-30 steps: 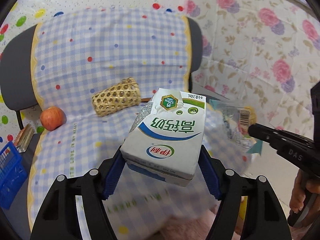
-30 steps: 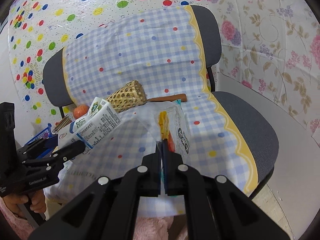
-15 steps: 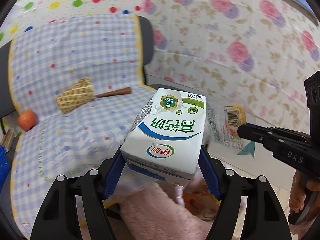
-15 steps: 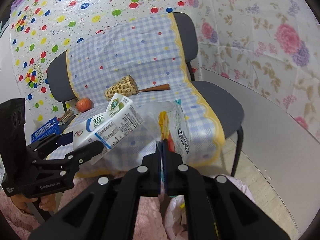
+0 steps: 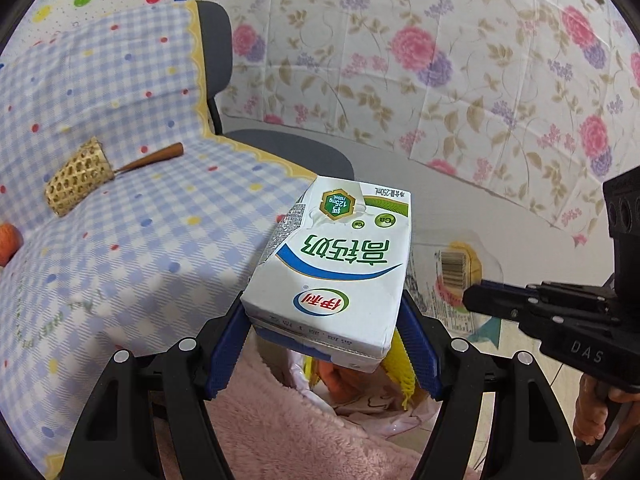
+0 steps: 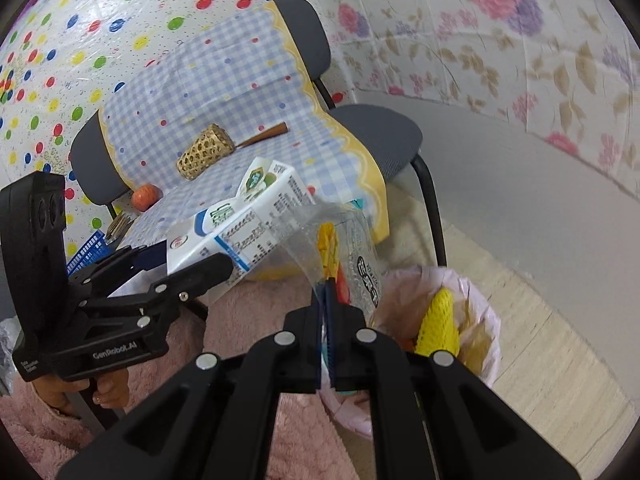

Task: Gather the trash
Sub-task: 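Open both grippers to drop the carton and packet into the bin, then move both grippers back over the seat toward the bamboo basket, then grasp the brown leather sheath with the right gripper while the left grasps the bamboo basket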

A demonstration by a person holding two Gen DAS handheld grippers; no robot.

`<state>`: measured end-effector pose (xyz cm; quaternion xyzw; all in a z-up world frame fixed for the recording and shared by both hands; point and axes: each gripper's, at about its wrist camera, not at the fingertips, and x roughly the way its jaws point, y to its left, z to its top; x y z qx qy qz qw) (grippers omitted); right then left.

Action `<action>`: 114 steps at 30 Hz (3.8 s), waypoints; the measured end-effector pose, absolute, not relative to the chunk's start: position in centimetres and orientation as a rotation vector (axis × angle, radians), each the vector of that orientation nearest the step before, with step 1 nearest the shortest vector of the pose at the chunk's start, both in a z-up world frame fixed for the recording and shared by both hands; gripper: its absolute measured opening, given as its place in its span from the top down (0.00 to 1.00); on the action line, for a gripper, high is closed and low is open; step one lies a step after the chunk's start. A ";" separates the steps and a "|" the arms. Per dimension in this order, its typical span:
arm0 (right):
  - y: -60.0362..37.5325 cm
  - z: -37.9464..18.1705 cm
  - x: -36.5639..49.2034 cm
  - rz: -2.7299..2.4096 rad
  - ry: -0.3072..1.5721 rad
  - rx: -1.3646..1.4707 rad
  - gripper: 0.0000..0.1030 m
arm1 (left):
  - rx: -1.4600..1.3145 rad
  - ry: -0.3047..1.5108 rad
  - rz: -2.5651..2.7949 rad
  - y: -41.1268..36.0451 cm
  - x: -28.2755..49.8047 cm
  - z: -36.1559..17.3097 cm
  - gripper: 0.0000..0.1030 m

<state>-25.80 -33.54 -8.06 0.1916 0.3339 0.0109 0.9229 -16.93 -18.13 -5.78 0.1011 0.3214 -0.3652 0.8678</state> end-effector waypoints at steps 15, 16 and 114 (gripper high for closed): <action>-37.3 -10.1 -25.9 -0.111 0.697 0.378 0.57 | 0.238 0.747 -0.787 -20.6 -16.2 -7.3 0.17; -37.5 -9.7 -26.1 -0.127 0.682 0.367 0.57 | 0.232 0.743 -0.780 -20.4 -16.2 -7.1 0.17; -25.0 -3.3 15.2 0.345 0.725 0.011 0.44 | 0.118 0.778 -0.389 -1.2 20.0 -5.0 0.20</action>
